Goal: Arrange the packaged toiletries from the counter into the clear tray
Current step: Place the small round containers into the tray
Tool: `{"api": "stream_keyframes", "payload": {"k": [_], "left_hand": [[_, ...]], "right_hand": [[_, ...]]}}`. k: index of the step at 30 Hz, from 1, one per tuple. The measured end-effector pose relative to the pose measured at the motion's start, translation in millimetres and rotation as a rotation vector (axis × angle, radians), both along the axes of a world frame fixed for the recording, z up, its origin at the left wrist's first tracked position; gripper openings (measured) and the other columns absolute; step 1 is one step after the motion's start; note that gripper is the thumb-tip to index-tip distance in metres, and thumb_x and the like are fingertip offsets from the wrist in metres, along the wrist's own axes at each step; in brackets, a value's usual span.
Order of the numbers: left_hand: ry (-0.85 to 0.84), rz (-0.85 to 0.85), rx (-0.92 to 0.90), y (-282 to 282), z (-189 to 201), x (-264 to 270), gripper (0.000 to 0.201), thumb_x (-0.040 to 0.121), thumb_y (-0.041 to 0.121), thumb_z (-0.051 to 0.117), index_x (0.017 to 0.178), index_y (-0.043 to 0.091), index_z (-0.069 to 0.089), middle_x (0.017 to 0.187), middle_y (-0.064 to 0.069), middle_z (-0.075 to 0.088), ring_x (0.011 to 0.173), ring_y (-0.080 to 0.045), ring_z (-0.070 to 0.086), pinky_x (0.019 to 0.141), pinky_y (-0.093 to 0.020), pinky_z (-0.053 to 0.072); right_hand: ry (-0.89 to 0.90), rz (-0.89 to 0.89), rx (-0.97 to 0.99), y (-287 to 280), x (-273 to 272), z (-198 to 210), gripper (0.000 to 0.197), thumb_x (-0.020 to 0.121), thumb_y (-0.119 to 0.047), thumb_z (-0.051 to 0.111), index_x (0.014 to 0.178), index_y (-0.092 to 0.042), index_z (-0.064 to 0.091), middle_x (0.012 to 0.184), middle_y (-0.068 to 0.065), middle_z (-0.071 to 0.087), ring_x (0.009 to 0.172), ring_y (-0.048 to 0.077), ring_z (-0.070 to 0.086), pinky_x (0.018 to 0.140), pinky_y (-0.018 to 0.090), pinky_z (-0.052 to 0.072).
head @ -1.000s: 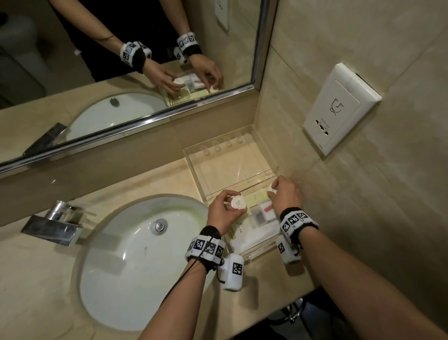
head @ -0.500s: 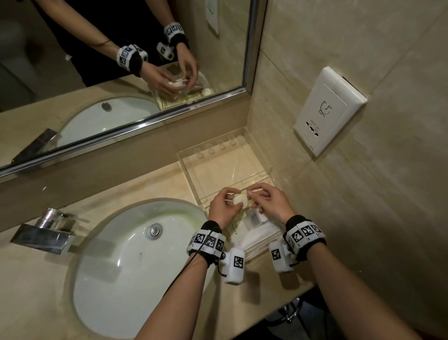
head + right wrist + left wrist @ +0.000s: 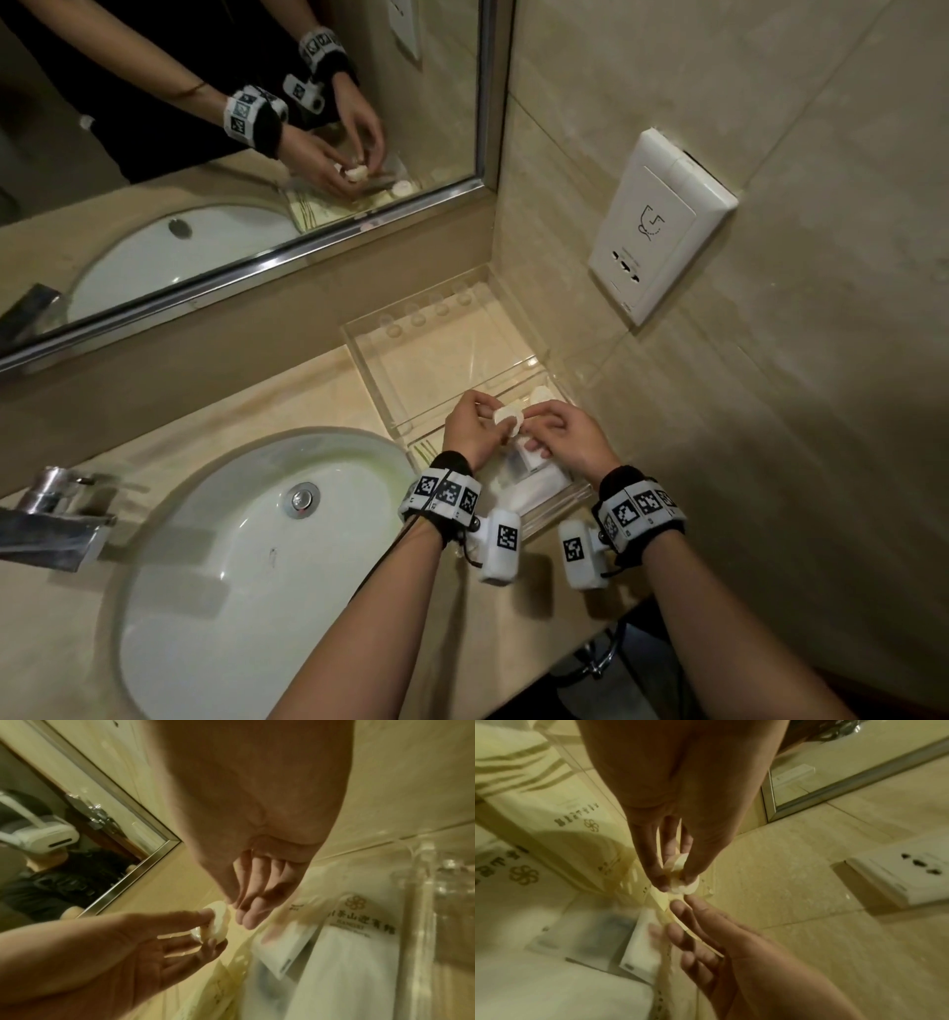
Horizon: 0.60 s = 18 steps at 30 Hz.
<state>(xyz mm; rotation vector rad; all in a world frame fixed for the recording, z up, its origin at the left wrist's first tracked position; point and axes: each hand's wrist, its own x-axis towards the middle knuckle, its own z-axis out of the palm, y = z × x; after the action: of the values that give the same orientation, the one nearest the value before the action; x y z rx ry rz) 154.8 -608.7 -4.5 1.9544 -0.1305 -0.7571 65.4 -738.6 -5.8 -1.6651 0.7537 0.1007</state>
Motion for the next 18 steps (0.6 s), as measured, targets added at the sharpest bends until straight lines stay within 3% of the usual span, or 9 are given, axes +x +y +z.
{"api": "stream_keyframes", "payload": {"k": [2,6,10,18], "left_hand": [[-0.056,-0.044,0.046,-2,0,4,0.024,0.08,0.009,0.072,0.096,0.015,0.057,0.093,-0.003,0.061,0.083,-0.021,0.063,0.073,-0.03,0.056],[-0.197,-0.185,0.159,-10,-1,13,0.019,0.081,0.01,0.069,0.099,0.014,0.066,0.107,-0.007,0.065,0.095,-0.021,0.062,0.082,-0.027,0.05],[-0.226,-0.259,0.204,-23,0,17,0.024,0.082,0.01,0.069,0.105,0.012,0.063,0.11,-0.008,0.067,0.101,-0.024,0.062,0.092,-0.035,0.051],[-0.285,-0.373,0.262,-32,-5,22,0.025,0.082,0.012,0.067,0.106,0.015,0.062,0.111,-0.008,0.062,0.099,-0.024,0.06,0.082,-0.027,0.044]], "right_hand": [[0.019,-0.03,-0.126,-3,-2,-5,0.006,0.091,-0.01,0.063,0.095,-0.015,0.065,0.084,0.005,0.075,0.07,0.014,0.072,0.062,0.027,0.055],[0.047,-0.058,-0.3,-7,-6,-7,0.007,0.088,-0.012,0.064,0.088,-0.019,0.064,0.075,-0.002,0.072,0.067,0.01,0.068,0.068,0.029,0.057],[0.095,-0.083,-0.373,-8,-8,-8,0.005,0.088,-0.017,0.066,0.089,-0.022,0.065,0.075,-0.008,0.07,0.075,0.012,0.069,0.074,0.037,0.06],[0.014,-0.05,-0.421,-7,1,-10,0.005,0.091,-0.014,0.061,0.093,-0.018,0.063,0.079,-0.001,0.071,0.072,0.013,0.071,0.069,0.042,0.061]]}}
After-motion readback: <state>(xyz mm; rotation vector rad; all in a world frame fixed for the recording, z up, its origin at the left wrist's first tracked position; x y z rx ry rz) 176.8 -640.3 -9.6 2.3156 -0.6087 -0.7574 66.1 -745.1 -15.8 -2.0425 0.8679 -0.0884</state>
